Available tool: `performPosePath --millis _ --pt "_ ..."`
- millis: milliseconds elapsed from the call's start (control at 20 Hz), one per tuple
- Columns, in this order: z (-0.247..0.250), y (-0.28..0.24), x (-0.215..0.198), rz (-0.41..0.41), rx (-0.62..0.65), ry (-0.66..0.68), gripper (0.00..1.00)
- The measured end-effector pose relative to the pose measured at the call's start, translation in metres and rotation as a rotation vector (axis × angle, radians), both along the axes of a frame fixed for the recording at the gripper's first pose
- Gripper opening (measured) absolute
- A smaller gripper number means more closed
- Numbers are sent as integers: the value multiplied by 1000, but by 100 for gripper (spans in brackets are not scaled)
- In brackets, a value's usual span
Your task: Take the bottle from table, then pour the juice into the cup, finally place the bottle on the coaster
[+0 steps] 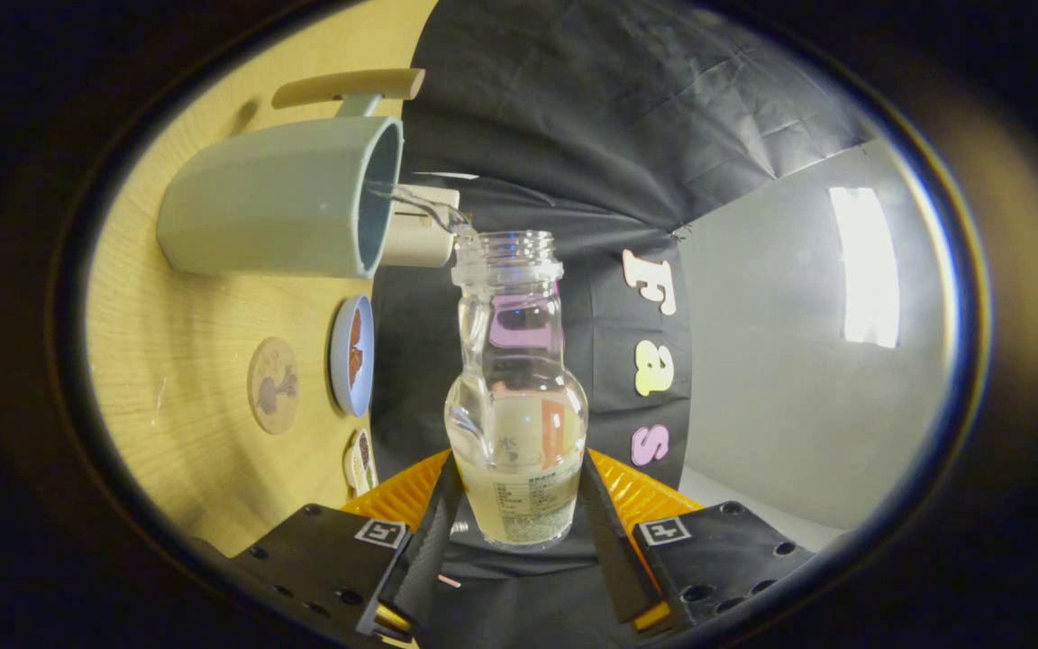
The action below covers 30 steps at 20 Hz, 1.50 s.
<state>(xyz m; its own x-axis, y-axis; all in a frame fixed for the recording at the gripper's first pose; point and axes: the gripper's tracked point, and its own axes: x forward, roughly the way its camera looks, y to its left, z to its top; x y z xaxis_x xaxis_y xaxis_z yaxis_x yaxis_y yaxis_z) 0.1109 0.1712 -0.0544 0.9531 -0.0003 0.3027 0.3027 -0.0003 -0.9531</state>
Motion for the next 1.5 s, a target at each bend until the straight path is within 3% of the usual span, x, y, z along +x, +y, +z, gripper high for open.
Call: performPosePath --millis 750,1500 --pt "-14 6 -2 10 -48 27 78" --pt "-8 22 -7 31 -174 -22 78"
